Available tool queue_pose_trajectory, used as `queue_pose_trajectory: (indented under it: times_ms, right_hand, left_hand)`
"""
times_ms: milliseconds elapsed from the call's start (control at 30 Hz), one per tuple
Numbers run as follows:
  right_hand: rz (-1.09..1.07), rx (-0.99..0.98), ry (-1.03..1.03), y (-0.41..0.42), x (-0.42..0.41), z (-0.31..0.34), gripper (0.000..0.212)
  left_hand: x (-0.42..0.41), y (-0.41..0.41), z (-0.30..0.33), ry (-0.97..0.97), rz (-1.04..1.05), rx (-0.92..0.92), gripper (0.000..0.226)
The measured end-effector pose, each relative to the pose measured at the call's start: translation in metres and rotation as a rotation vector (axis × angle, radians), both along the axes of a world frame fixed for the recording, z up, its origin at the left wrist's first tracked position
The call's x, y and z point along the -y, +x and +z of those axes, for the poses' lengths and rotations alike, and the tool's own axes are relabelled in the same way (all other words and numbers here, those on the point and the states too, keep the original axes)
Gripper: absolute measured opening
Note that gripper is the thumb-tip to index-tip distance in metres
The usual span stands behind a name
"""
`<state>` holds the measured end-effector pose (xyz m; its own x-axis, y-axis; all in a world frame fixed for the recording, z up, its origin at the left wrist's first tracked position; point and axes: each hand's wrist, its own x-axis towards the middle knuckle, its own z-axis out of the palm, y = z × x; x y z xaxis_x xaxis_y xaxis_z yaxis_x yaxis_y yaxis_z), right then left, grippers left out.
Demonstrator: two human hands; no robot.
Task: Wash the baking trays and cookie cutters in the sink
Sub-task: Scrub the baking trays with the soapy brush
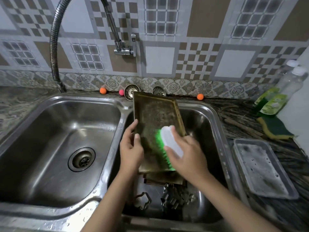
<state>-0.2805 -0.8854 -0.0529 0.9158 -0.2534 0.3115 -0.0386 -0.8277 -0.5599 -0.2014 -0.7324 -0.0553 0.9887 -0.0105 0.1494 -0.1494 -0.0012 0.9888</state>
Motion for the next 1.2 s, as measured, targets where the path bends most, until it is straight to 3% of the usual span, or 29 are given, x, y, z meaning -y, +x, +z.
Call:
queue_pose_trajectory:
  times_ms: [167,367,567,800,967,1133,1200]
  right_hand:
    - [-0.304,-0.007,0.033,0.07,0.048,0.012,0.067]
    - [0.025,0.061,-0.02,0.016,-0.007,0.012,0.069]
    - [-0.24,0.0,-0.07,0.069,0.051,0.024,0.067]
    - [0.054,0.041,-0.062,0.005,-0.013,0.014,0.07]
    - [-0.213,0.038,-0.006,0.059,0.026,0.025,0.066]
    - [-0.024,0.085,0.039,0.013,-0.035,0.021,0.068]
    - [-0.011,0.106,0.039,0.005,-0.02,0.01,0.068]
  left_hand:
    - [0.025,-0.032,-0.002,0.08,-0.211,0.061,0.042]
    - [0.011,-0.006,0.002,0.033,-0.071,0.022,0.044]
    - [0.029,-0.038,0.0,0.065,-0.209,0.062,0.042]
    - [0.006,0.002,0.01,-0.058,0.022,0.04,0.045]
    - [0.022,-0.022,0.01,0.013,-0.108,0.123,0.042]
    - [0.023,-0.001,0.011,-0.162,0.062,-0.013,0.043]
    - [0.012,0.001,0.012,-0.128,0.082,0.028,0.042]
